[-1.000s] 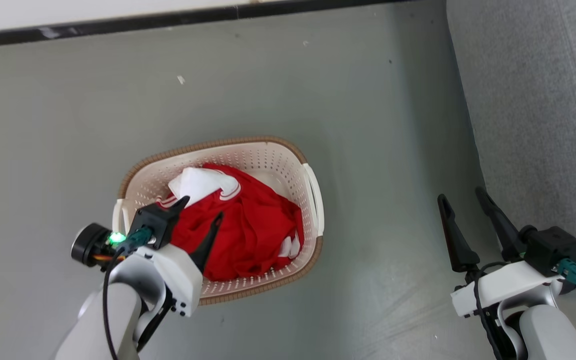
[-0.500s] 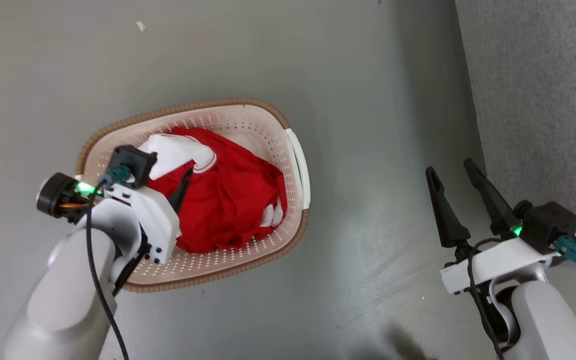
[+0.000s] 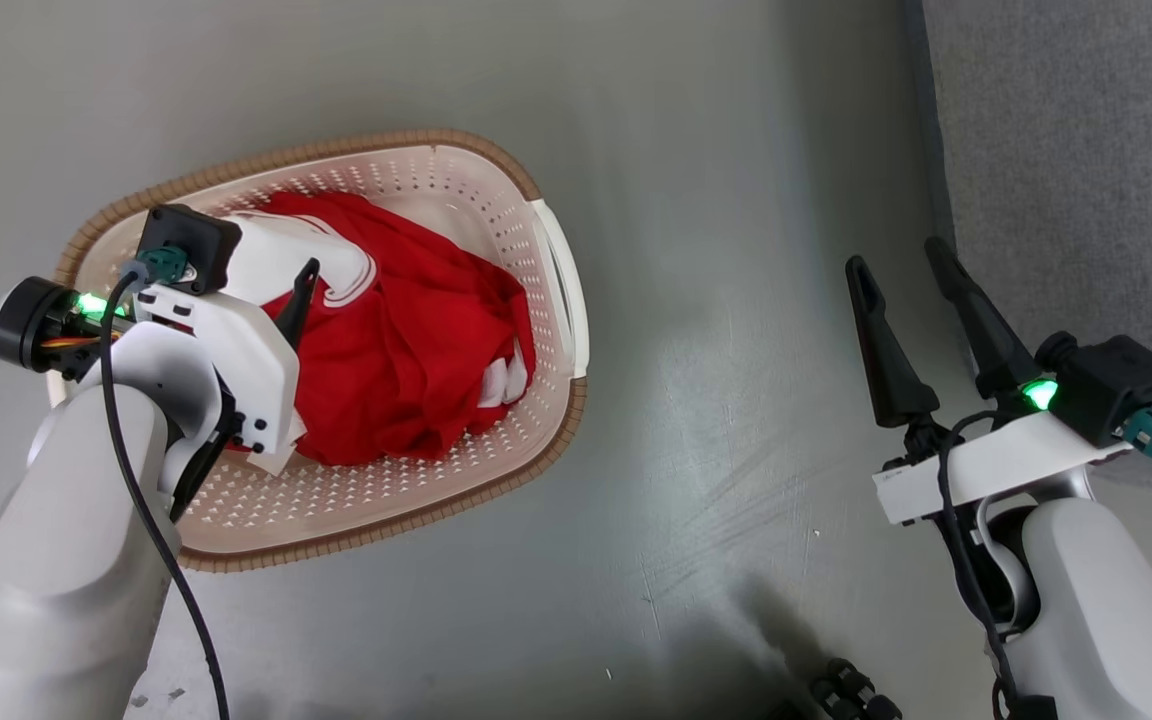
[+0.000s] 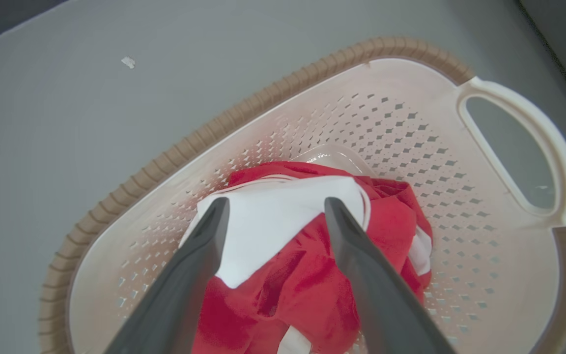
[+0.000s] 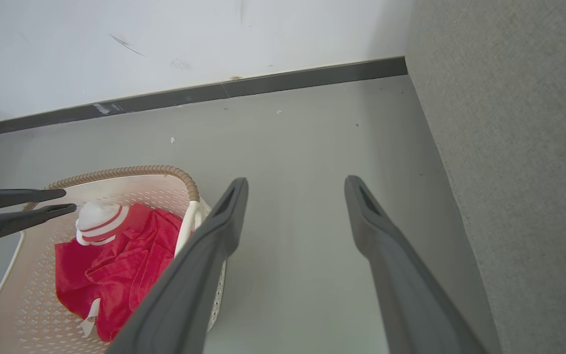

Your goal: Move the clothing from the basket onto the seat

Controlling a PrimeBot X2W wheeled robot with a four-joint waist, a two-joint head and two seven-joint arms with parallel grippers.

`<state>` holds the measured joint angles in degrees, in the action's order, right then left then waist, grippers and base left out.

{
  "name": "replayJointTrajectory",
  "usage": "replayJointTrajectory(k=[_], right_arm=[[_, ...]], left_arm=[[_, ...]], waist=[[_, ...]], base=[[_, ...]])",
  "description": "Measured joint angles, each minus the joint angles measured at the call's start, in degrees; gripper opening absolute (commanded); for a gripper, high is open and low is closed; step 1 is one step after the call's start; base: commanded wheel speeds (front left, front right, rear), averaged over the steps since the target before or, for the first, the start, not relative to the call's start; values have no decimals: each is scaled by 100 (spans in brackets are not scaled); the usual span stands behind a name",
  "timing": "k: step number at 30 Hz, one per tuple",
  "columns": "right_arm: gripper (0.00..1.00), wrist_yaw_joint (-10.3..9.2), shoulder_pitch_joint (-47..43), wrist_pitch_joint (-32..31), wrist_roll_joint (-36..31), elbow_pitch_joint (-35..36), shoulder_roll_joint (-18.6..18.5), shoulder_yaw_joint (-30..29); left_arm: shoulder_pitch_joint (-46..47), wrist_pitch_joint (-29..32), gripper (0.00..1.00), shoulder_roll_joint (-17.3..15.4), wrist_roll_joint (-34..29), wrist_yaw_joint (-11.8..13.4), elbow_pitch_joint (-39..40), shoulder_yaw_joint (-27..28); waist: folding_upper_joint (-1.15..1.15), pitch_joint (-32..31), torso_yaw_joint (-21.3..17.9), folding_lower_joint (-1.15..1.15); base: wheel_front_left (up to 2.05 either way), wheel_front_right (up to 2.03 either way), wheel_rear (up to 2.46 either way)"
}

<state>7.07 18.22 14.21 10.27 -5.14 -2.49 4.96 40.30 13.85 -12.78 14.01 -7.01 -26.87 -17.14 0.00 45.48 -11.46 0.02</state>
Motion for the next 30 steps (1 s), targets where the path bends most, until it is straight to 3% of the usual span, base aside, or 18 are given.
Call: replayJointTrajectory(k=[30], right_arm=[[100,0,579,0,294,8,0,189]], left_arm=[[518,81,100,-145,-180,81,-610,-29]], waist=[[0,828,-456,0]], base=[[0,0,0]])
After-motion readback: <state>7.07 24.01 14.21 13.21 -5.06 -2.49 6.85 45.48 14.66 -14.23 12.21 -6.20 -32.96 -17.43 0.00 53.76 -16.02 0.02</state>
